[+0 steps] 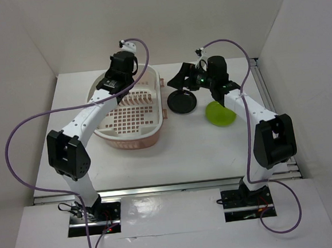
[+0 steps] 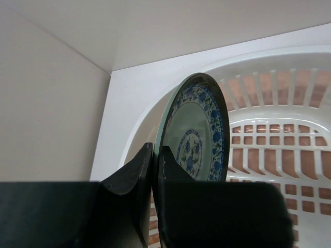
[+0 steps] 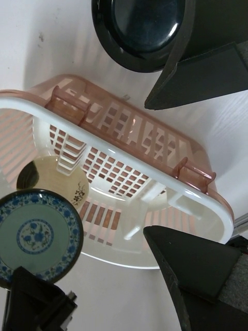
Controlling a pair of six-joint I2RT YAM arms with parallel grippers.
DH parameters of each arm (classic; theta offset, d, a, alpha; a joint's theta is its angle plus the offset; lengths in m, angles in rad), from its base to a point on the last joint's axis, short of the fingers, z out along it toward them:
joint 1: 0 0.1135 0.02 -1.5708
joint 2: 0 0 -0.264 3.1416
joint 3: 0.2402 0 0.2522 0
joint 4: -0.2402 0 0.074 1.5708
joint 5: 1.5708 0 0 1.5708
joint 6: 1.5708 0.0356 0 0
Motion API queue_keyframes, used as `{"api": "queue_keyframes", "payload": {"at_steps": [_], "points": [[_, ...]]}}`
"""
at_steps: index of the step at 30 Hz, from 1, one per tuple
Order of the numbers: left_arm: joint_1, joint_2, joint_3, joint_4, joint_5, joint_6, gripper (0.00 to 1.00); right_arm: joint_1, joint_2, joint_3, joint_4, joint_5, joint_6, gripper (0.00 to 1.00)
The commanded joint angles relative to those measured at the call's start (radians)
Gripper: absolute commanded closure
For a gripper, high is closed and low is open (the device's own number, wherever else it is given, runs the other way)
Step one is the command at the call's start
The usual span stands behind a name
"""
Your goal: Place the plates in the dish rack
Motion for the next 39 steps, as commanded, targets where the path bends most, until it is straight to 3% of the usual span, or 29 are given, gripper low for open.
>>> {"api": "queue_keyframes", "payload": {"at_steps": [1, 14, 23, 39], "points": [[-0.006, 0.006, 0.003, 0.129, -0.089, 0.058, 1.0, 0.021, -0.052, -0.011, -0.001, -0.002, -0.009, 0.0], [0.024, 0.064, -0.051, 0.161, -0.107, 0.051, 1.0, 0.03, -0.052, -0.011, 0.018, -0.021, 0.0, 0.0], [0.076, 0.054, -0.094, 0.163, -0.007, -0.014, 1.0, 0.03, -0.052, -0.011, 0.027, -0.048, 0.02, 0.0], [0.077, 0.103, -0.094, 0.13, 0.028, -0.057, 1.0, 0.03, -0.013, 0.008, 0.045, -0.067, 0.031, 0.0]]}}
